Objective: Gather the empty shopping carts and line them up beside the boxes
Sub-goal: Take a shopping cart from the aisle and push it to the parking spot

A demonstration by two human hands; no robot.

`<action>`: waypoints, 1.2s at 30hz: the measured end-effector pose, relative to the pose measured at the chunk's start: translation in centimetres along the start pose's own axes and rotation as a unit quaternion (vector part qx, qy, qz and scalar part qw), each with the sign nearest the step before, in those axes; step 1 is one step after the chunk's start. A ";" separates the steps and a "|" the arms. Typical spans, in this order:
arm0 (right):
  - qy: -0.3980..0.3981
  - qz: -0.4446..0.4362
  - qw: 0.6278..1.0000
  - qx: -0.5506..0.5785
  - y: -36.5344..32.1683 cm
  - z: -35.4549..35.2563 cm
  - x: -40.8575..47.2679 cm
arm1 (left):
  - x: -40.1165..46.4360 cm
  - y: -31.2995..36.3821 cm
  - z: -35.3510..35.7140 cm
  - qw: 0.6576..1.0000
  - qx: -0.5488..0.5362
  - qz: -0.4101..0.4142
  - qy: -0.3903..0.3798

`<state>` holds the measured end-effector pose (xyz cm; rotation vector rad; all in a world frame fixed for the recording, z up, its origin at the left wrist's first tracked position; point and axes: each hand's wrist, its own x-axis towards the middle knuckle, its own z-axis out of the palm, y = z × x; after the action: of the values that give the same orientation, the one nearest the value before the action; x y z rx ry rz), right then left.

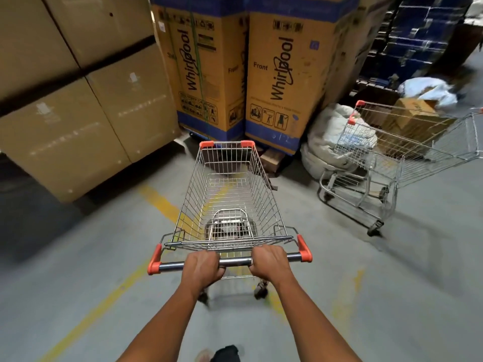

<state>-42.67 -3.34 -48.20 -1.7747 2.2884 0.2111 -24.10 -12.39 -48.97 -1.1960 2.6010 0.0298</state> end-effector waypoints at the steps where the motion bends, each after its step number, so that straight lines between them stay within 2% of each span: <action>1: -0.003 -0.003 1.000 -0.005 1.6 -0.1 0.4 | 0.7 1.4 -0.3 1.000 -0.005 -0.003 0.000; 8: -0.007 -0.041 0.999 -0.031 12.9 -0.9 5.1 | 6.9 10.2 -2.2 0.998 -0.035 -0.054 0.015; 20: -0.069 -0.119 0.988 -0.073 30.9 -5.9 15.8 | 22.0 23.2 -4.7 0.984 -0.082 -0.153 0.027; 32: -0.026 -0.231 0.968 -0.090 47.6 -9.2 27.5 | 35.6 35.0 -11.4 0.965 -0.078 -0.251 -0.010; 36: -0.034 -0.268 0.958 -0.097 52.2 -10.4 30.9 | 39.5 38.8 -13.2 0.954 -0.077 -0.289 -0.017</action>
<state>-101.45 -21.57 -48.30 -2.3646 1.7011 0.3939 -80.74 -17.96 -50.27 -1.9453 2.1510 0.1360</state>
